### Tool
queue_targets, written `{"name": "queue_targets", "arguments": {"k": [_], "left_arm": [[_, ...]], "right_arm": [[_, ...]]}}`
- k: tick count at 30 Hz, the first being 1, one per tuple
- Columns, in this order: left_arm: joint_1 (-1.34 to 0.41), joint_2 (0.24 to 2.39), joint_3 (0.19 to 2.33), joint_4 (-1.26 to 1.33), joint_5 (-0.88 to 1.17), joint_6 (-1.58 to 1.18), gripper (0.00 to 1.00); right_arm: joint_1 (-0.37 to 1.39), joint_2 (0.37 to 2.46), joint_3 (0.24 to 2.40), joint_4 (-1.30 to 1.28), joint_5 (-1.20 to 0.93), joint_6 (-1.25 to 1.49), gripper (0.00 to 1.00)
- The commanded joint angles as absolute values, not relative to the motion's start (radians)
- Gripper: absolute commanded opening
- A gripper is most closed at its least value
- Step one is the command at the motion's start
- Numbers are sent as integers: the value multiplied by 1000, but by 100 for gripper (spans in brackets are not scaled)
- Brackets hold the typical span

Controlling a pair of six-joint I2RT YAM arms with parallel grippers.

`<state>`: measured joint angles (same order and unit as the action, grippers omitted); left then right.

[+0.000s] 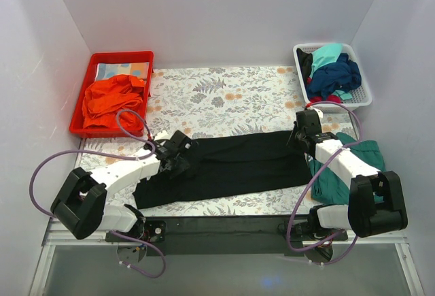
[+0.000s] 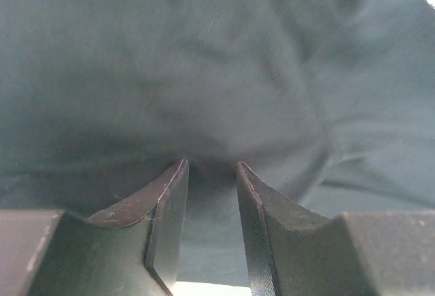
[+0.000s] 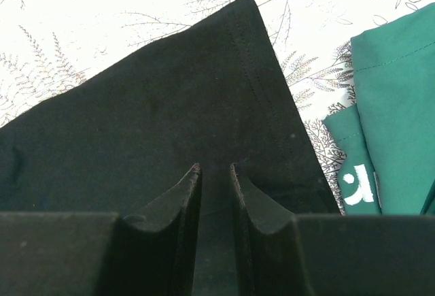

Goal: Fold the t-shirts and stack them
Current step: Fold the other side of the tshirt into a rectangle

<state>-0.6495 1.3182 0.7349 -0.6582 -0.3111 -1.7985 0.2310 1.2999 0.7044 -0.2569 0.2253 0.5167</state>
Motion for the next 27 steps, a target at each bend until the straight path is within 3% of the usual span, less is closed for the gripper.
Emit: {"name": "queue_targets", "arguments": {"k": [1,9,15,20,27], "left_arm": [[-732,1276,690,-744,-302,-1902,33],[-871,1171,741,-850,-415,-1993,30],[-871,1233,848,-954,-567,-2078,35],[-812,1328,859,-1065,-594,-2232,36],[-667,1324,733,-890,-509,-2154,36]], "right_arm": [[236,1292,693,-221,241,520,29],[238,1307,696,-219,242,523,28],[239,1331,722,-209,206,502,29],[245,1364,749,-210,178,479,29],[262,1396,759,-190,167,469,29]]}}
